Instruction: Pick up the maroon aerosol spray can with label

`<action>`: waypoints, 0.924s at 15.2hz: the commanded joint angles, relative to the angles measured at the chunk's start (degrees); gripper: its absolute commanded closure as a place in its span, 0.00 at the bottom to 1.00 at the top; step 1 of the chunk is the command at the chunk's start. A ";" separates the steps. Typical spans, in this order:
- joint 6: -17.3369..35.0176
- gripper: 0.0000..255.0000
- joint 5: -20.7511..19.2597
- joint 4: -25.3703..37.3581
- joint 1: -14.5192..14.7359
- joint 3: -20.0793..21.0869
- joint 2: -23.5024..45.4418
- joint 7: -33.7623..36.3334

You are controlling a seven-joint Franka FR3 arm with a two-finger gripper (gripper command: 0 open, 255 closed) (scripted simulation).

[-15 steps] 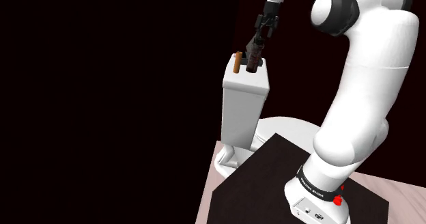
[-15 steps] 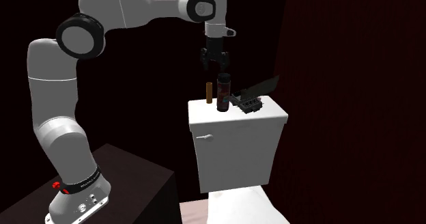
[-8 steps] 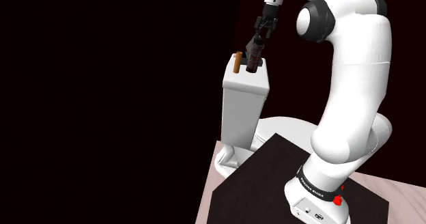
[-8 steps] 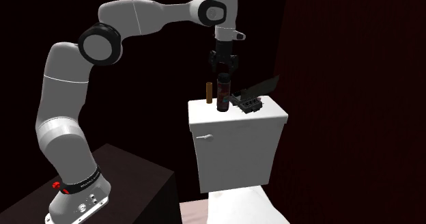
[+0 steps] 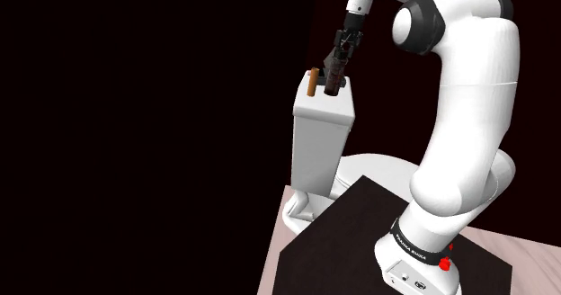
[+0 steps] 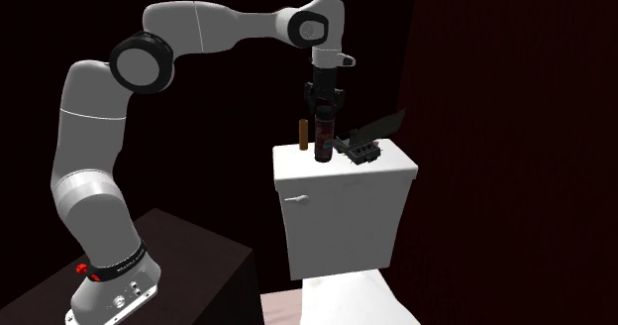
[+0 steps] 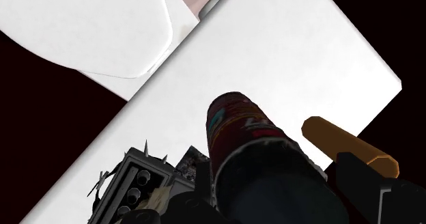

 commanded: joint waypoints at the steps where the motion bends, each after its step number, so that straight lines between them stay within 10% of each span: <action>1: 0.07 1.00 -0.02 -0.13 0.02 0.00 0.03 0.00; 14: -6.84 1.00 1.02 9.30 -1.74 0.08 2.58 0.38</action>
